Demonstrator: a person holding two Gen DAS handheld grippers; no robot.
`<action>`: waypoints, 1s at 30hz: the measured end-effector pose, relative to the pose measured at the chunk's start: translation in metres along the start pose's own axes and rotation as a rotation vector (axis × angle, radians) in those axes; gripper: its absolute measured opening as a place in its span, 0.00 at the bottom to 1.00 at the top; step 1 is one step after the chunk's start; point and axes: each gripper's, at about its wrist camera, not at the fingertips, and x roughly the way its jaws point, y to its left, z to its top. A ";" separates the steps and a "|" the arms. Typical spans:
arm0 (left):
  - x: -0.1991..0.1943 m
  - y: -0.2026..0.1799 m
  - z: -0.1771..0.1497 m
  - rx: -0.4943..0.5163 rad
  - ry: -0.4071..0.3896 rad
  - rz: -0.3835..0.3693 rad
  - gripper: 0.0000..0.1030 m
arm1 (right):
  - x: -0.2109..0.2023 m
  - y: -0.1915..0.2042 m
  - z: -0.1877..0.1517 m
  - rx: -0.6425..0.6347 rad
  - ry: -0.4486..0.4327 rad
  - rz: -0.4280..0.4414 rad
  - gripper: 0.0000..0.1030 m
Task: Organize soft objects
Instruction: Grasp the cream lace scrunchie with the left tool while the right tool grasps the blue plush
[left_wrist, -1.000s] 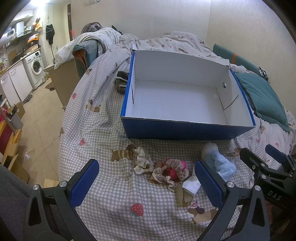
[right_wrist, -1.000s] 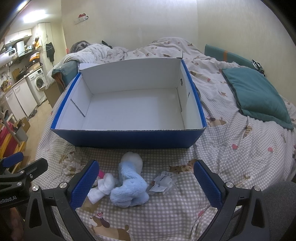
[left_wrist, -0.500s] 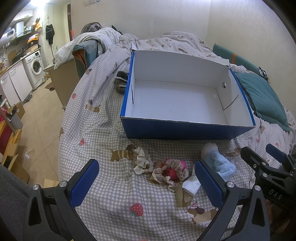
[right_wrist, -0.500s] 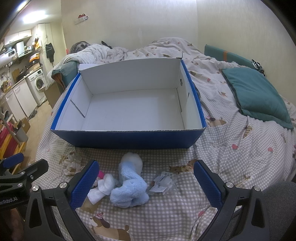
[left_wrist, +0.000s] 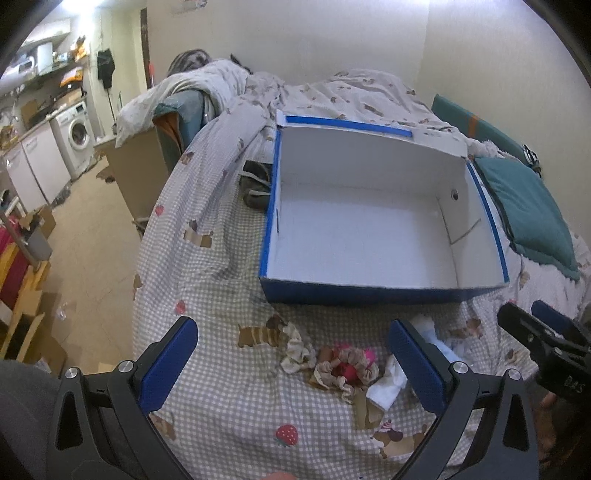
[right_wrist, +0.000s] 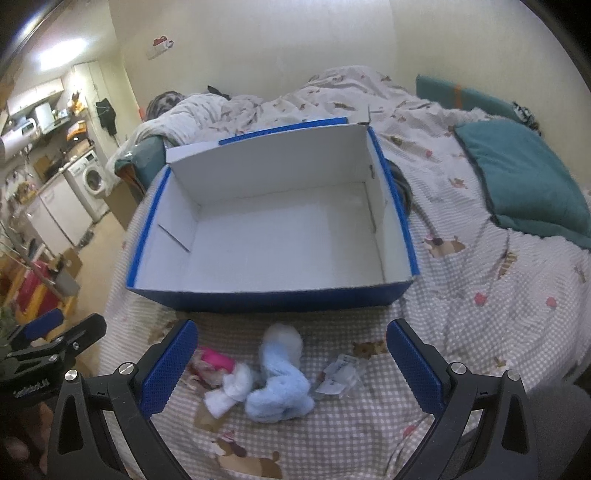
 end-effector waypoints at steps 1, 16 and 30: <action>0.001 0.005 0.006 -0.013 0.013 0.000 1.00 | 0.000 -0.001 0.004 0.001 0.007 0.011 1.00; 0.114 0.019 -0.002 -0.091 0.442 -0.021 0.79 | 0.047 -0.043 0.004 0.101 0.216 0.061 1.00; 0.155 -0.011 -0.028 -0.046 0.531 -0.067 0.12 | 0.068 -0.051 -0.003 0.152 0.254 0.092 1.00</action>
